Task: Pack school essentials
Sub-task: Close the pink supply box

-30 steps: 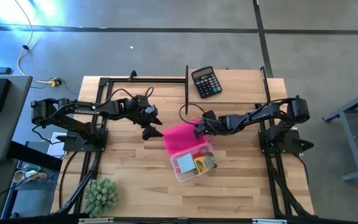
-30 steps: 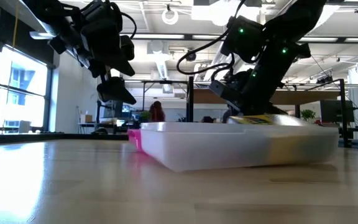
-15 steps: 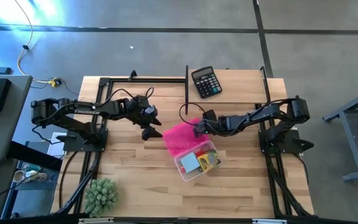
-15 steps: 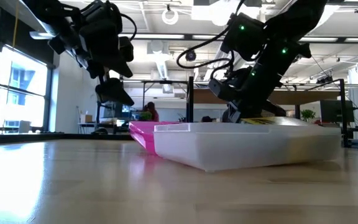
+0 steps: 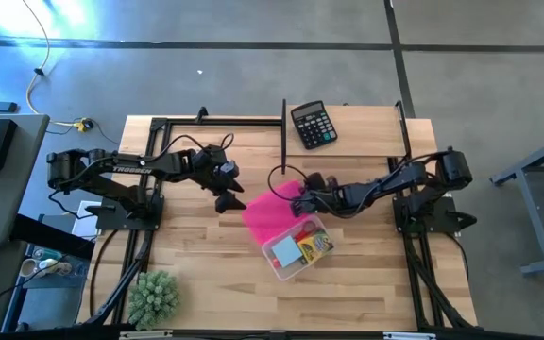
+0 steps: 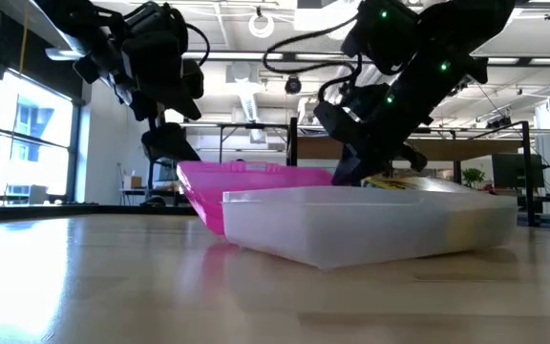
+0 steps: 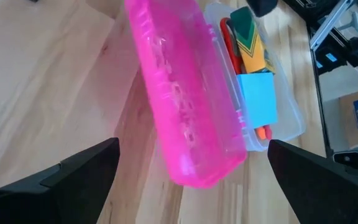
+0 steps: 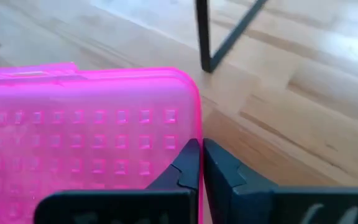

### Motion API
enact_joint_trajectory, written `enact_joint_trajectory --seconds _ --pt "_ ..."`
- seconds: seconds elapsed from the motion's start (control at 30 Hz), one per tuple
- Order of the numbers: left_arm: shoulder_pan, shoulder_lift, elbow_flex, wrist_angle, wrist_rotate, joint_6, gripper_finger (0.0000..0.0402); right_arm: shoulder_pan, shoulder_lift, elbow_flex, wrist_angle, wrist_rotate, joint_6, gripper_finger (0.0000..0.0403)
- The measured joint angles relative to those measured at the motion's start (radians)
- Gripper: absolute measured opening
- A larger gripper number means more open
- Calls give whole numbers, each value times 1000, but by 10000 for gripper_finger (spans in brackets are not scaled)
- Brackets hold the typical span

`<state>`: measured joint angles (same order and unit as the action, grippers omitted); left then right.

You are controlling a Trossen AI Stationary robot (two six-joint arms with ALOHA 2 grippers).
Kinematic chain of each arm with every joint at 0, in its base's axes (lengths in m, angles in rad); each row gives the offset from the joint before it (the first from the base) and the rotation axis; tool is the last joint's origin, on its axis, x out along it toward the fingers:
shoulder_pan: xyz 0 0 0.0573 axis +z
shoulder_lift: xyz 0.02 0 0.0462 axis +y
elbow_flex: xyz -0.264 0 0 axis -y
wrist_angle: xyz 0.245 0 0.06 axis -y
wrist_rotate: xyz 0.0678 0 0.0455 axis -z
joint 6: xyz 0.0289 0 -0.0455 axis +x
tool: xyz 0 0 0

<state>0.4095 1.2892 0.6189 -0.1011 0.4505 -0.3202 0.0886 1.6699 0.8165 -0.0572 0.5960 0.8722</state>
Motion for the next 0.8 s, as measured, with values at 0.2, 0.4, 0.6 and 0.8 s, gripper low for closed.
enact_joint_trajectory --seconds 0.2,0.4,0.6,0.8 --pt "-7 0 0 -7 43 -82 400 21 0 0 59 49 -72 0" --pt "-39 20 0 -3 42 -162 400 21 0 0 105 59 -123 0" --pt "-64 85 0 81 40 -229 400 21 0 0 134 59 -151 0" --pt "-86 128 0 176 47 -294 400 21 0 0 137 59 -156 0"
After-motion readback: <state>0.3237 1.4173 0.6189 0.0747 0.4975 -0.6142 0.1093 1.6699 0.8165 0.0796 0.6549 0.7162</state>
